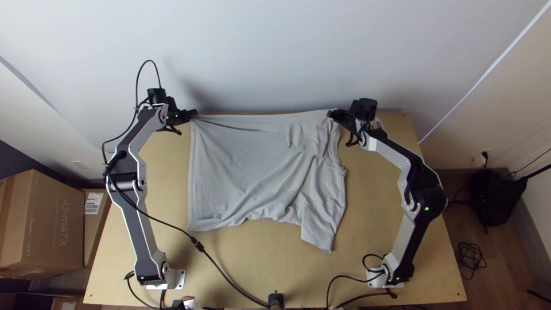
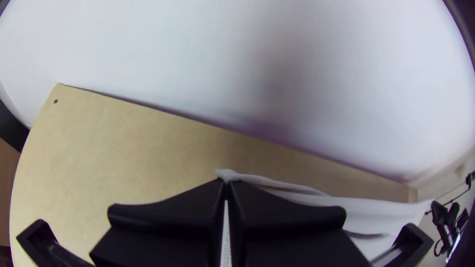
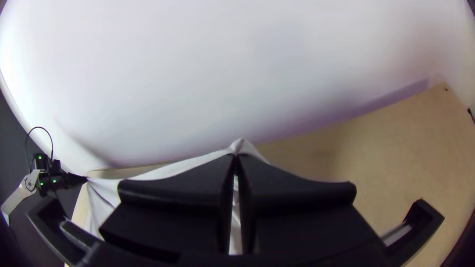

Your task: Fold the t-shirt

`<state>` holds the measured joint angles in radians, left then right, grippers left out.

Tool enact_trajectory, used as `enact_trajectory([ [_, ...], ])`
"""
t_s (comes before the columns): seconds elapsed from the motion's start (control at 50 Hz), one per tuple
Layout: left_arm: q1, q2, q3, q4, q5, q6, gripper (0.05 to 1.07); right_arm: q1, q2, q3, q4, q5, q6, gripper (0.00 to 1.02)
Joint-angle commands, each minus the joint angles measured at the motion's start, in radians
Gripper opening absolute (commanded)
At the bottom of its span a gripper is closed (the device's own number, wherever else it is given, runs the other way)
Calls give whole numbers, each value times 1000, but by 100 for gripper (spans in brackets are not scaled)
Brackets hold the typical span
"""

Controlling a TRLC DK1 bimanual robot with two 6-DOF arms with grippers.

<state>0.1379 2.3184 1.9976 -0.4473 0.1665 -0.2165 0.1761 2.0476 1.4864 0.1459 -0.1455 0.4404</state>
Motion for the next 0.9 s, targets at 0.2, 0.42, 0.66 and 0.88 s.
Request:
enact_trajectory([
  [0.2, 0, -19, 92, -97, -59, -72, 102, -17, 39, 158, -115, 35, -25, 99],
  [0.42, 39, -129, 95, -142, 11, -230, 102, -36, -127, 135, -342, 58, 8, 99],
  [0.66, 42, -329, 20, -326, 79, -253, 102, -135, -388, 46, -698, 32, 57, 99],
  [0.88, 39, -642, -281, -324, 149, -233, 102, -237, -638, -153, -916, -101, 49, 98],
])
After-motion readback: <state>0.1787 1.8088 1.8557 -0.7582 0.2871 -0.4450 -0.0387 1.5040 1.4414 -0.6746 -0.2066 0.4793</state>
